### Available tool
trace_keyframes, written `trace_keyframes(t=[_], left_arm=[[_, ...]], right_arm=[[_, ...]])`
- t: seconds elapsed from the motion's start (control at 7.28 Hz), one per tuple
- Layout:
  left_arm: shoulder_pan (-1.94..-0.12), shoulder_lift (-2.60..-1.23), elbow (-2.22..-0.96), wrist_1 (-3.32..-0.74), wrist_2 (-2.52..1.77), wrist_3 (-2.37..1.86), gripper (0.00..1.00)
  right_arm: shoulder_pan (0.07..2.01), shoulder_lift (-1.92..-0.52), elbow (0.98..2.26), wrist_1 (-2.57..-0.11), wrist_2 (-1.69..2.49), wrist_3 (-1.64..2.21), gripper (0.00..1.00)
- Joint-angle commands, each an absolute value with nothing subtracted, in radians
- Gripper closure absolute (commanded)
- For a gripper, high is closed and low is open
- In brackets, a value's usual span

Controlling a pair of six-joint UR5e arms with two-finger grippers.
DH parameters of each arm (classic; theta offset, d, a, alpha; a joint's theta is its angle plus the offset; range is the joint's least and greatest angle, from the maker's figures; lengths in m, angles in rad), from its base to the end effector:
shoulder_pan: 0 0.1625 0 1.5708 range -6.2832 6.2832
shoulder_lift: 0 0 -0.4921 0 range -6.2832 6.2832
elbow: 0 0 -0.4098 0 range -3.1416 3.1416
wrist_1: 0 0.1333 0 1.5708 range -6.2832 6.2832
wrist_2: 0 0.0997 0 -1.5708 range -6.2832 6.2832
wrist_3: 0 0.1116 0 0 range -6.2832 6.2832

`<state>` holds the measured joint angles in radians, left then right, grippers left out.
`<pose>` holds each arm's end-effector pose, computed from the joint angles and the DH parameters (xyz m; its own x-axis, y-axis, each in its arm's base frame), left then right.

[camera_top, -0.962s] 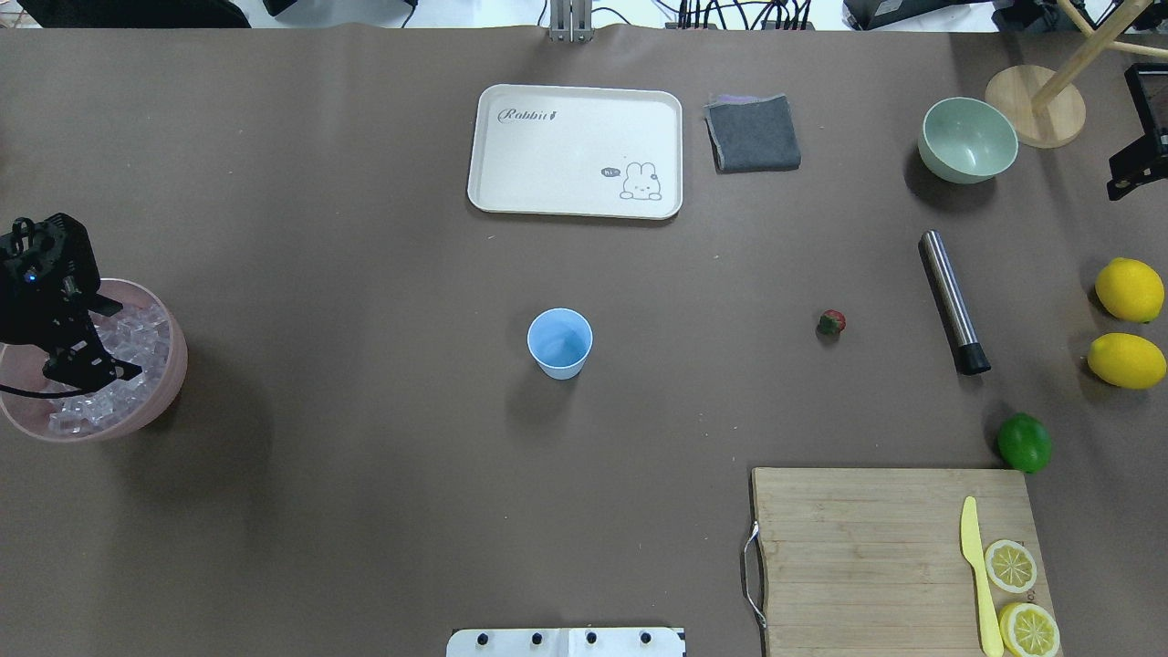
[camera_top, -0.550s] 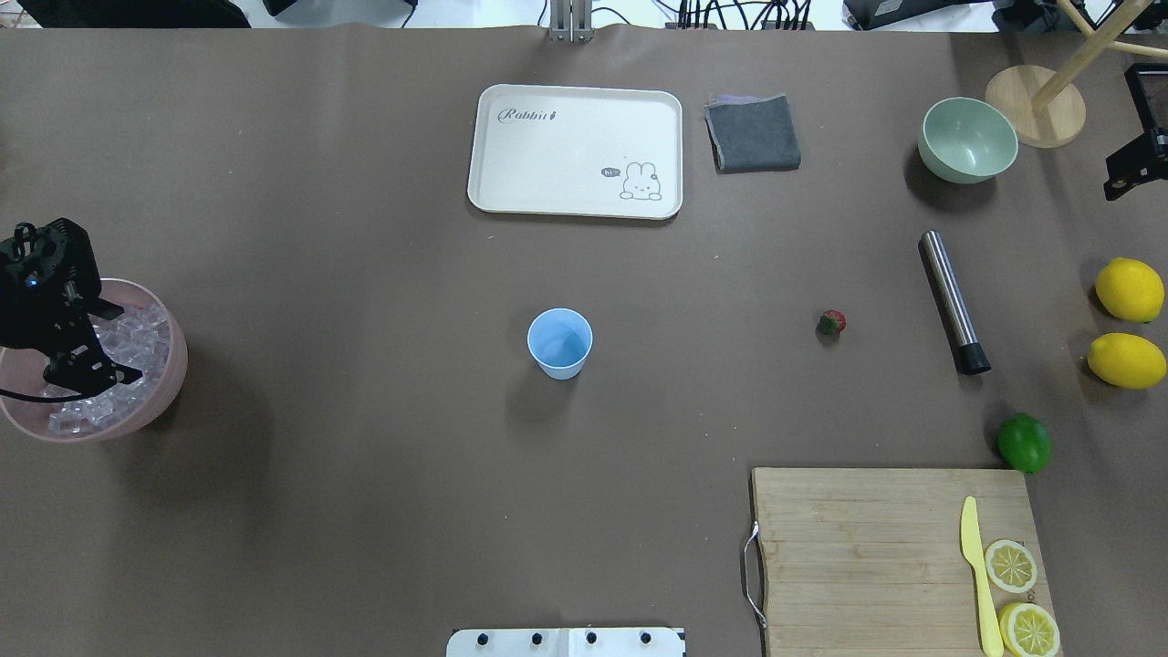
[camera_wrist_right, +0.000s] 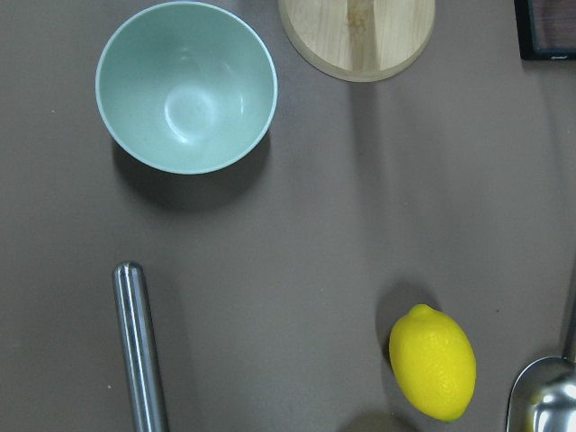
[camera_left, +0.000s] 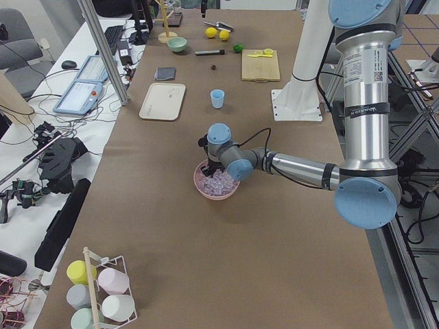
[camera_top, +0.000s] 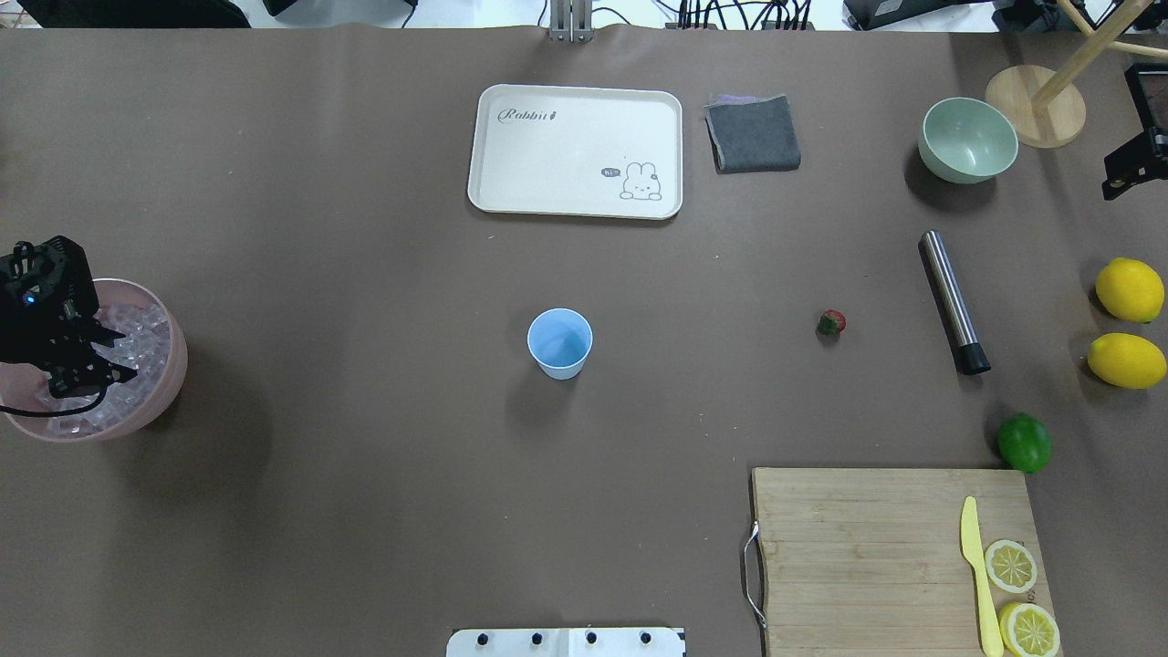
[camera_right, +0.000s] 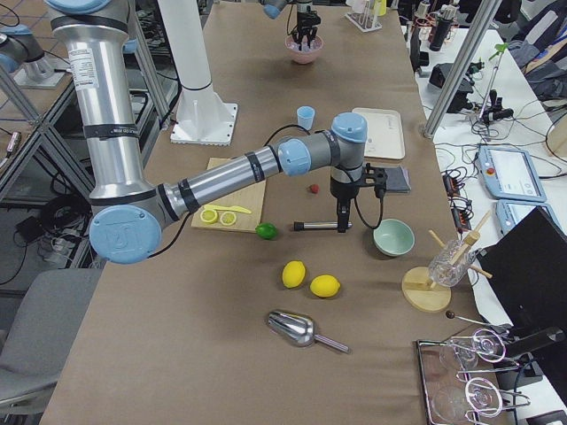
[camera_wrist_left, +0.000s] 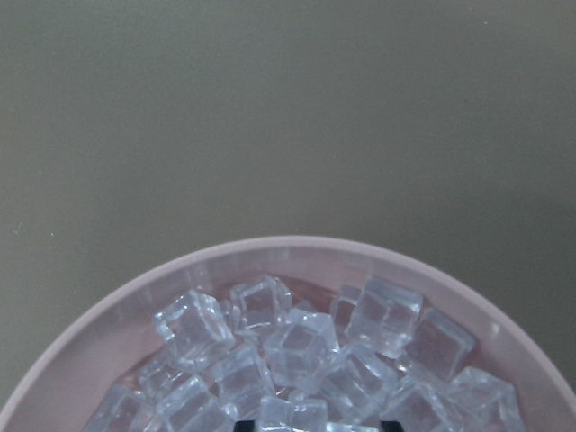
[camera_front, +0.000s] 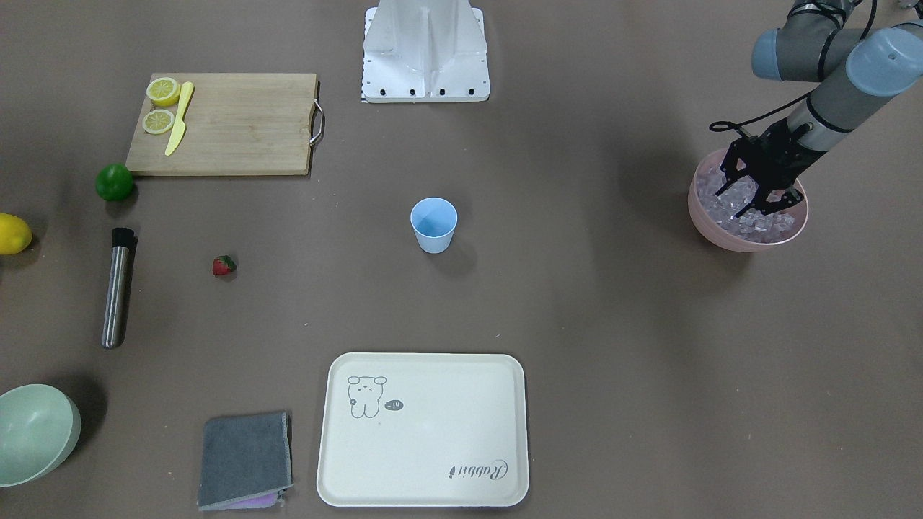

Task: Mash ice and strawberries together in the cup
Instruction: 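Lower the left gripper into the pink bowl and grasp ice cubes, then carry the ice with the left gripper over the light-blue cup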

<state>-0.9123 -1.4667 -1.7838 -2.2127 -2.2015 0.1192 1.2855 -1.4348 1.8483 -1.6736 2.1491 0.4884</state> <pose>0.2468 -0.4293 0.6053 0.3366 0.8754 -0.3470 -0.4909 0.4775 0.7287 -0.0898 -0.5630 0.5439 0.7938 0.0790 0.6030 -0.1183 0.9926 0.0258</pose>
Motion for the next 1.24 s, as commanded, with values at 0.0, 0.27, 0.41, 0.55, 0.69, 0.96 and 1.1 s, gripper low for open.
trace_keyframes(t=[0.0, 0.27, 0.41, 0.55, 0.69, 0.96, 1.1], left_arm=[[-0.937, -1.477, -1.79, -2.209, -2.224, 0.118, 1.0], [-1.009, -1.566, -1.786, -2.133, -2.287, 0.118, 1.0], [-1.017, -1.639, -1.781, -2.076, -2.287, 0.111, 1.0], [-1.029, -1.717, -1.782, -2.018, -2.286, 0.044, 1.0], [-1.025, -1.802, -1.748, -2.011, -2.284, -0.012, 1.0], [-0.961, -1.928, -1.718, -2.013, -2.278, -0.202, 1.0], [-0.933, -1.962, -1.72, -2.014, -2.275, -0.272, 1.0]], right_arm=[[1.285, -1.433, 1.845, -1.674, 2.149, 0.488, 0.0], [1.285, -1.434, 1.845, -1.675, 2.151, 0.489, 0.0], [1.284, -1.433, 1.847, -1.674, 2.154, 0.512, 0.0], [1.275, -1.433, 1.848, -1.674, 2.152, 0.529, 0.0], [1.273, -1.43, 1.848, -1.674, 2.152, 0.529, 0.0], [1.272, -1.428, 1.847, -1.674, 2.152, 0.531, 0.0], [1.266, -1.427, 1.845, -1.674, 2.151, 0.531, 0.0]])
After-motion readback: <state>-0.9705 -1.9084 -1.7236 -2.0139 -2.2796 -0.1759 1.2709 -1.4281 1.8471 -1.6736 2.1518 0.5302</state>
